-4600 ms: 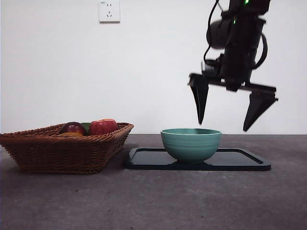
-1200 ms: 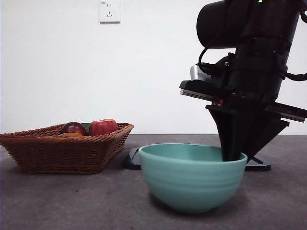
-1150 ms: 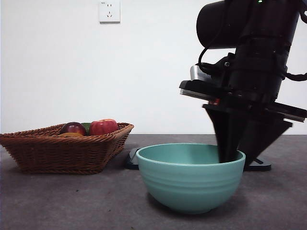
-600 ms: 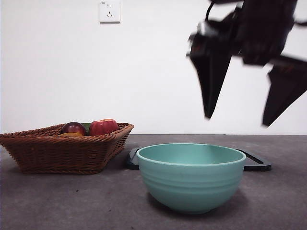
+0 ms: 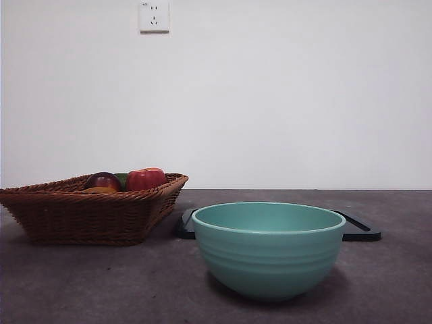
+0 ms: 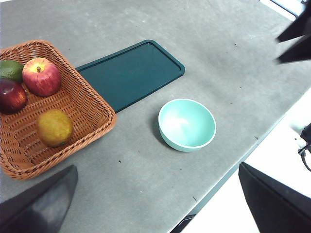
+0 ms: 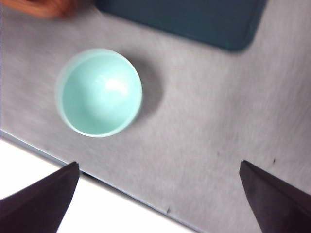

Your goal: Pick up the wifruite, put it on the bowl, pick up the plate, put it on desk

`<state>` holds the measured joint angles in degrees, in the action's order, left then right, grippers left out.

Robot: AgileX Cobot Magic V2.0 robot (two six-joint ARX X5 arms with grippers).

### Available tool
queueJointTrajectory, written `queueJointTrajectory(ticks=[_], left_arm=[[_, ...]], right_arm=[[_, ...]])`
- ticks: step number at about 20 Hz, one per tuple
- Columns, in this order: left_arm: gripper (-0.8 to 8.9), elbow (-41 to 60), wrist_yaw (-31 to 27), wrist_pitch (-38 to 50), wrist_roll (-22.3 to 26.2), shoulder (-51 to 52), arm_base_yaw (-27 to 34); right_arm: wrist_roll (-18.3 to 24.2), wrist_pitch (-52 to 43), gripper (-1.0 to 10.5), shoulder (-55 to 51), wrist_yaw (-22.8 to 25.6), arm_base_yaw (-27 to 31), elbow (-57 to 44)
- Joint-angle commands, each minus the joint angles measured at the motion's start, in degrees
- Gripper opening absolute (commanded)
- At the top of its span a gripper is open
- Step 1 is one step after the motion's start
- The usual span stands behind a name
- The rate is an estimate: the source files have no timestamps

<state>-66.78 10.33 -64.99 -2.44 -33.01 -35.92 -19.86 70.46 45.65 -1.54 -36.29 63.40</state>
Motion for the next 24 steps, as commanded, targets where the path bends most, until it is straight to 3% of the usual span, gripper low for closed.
queueJointTrajectory(ticks=[1,6,14,15,17,18,24], left_arm=[[5.3,-0.5,0.1,0.3,0.3,-0.2,-0.5],[5.3,-0.5,0.1,0.3,0.3,-0.2,-0.5],[5.24,-0.5,0.1,0.3,0.3,-0.2,-0.5],[4.68,-0.5,0.1,0.3,0.3,-0.2,-0.5],[0.93,-0.5,0.1,0.2,0.3,-0.2,-0.5],[0.24,-0.5,0.0,0.3,0.3,-0.2,-0.5],[0.24,-0.5,0.0,0.3,0.3,-0.2,-0.5]], right_arm=[[1.1,0.3,6.1,-5.6,-0.1,-0.4,1.2],[0.9,0.9,6.1,-16.1,-0.1,-0.4,1.2],[0.9,0.3,5.8,-20.0,0.0,-0.4,1.2],[0.9,0.3,4.8,-20.0,0.0,-0.4,1.2],[1.0,0.2,0.3,-20.0,0.2,-0.4,1.2],[1.3,0.0,0.2,-20.0,0.9,-0.4,1.2],[1.2,-0.3,0.1,-20.0,1.2,-0.4,1.2]])
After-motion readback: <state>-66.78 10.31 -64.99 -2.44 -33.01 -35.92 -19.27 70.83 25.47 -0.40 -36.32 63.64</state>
